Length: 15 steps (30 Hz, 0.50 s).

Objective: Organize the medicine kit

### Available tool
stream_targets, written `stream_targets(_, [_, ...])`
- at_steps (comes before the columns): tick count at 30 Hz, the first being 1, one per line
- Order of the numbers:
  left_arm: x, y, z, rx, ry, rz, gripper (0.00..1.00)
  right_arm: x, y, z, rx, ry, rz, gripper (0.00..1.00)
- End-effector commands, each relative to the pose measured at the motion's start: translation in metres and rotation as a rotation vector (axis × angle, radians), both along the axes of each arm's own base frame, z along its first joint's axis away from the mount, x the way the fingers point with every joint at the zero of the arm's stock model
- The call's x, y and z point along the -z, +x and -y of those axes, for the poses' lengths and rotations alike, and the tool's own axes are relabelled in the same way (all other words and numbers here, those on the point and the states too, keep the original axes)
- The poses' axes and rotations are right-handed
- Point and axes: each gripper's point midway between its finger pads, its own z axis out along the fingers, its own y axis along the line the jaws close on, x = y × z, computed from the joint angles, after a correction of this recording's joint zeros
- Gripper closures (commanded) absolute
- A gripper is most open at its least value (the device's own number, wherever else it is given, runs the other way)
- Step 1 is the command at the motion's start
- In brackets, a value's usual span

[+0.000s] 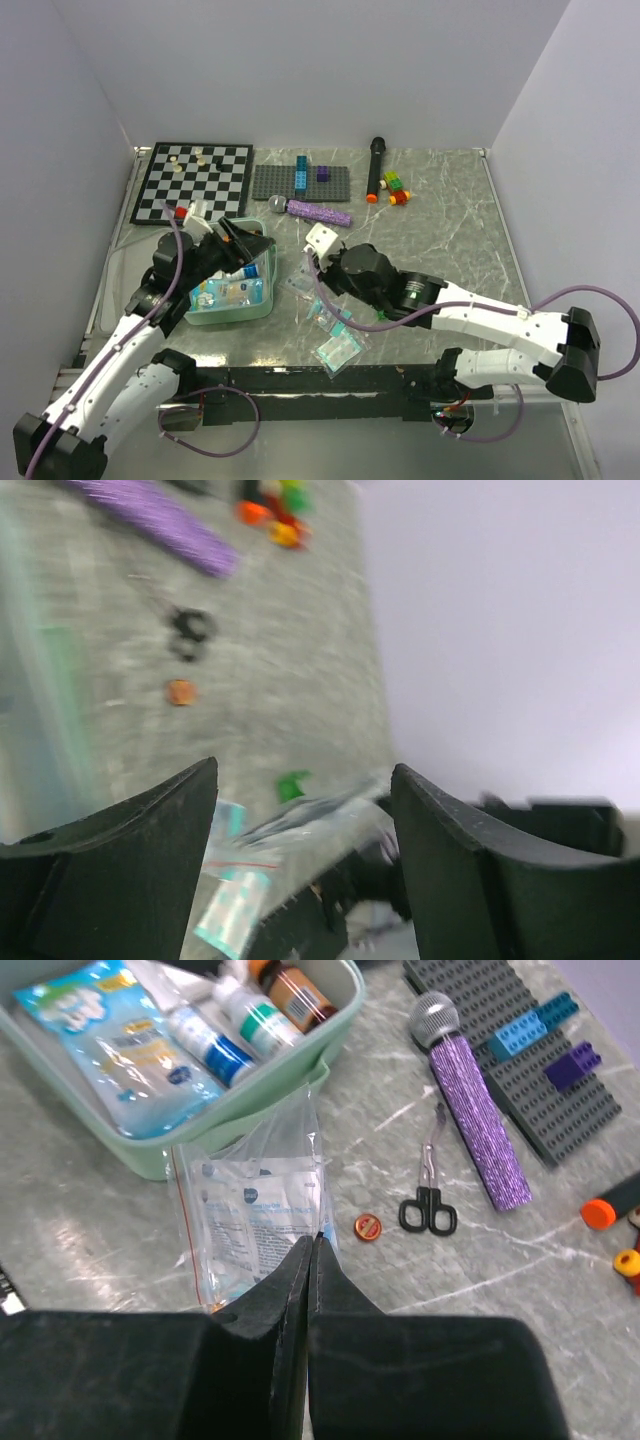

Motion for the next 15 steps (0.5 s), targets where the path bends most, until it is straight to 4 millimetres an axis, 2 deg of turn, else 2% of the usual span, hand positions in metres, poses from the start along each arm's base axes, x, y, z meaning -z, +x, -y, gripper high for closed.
stream_targets(1, [-0.078,-0.037,0.044,0.378,-0.130,0.390,0.25,-0.044,-0.018,-0.007,-0.113,0.149,0.039,1.00])
stream_targets(5, [-0.090,-0.053,0.047,0.477,-0.053,0.527,0.25,-0.054,-0.040,-0.003,-0.192,0.191,-0.016,1.00])
stream_targets(10, [-0.077,-0.069,0.045,0.554,0.058,0.639,0.25,-0.062,-0.063,-0.001,-0.287,0.238,-0.132,1.00])
stream_targets(15, [-0.073,-0.078,0.047,0.609,0.082,0.743,0.26,-0.068,-0.073,-0.004,-0.325,0.269,-0.166,1.00])
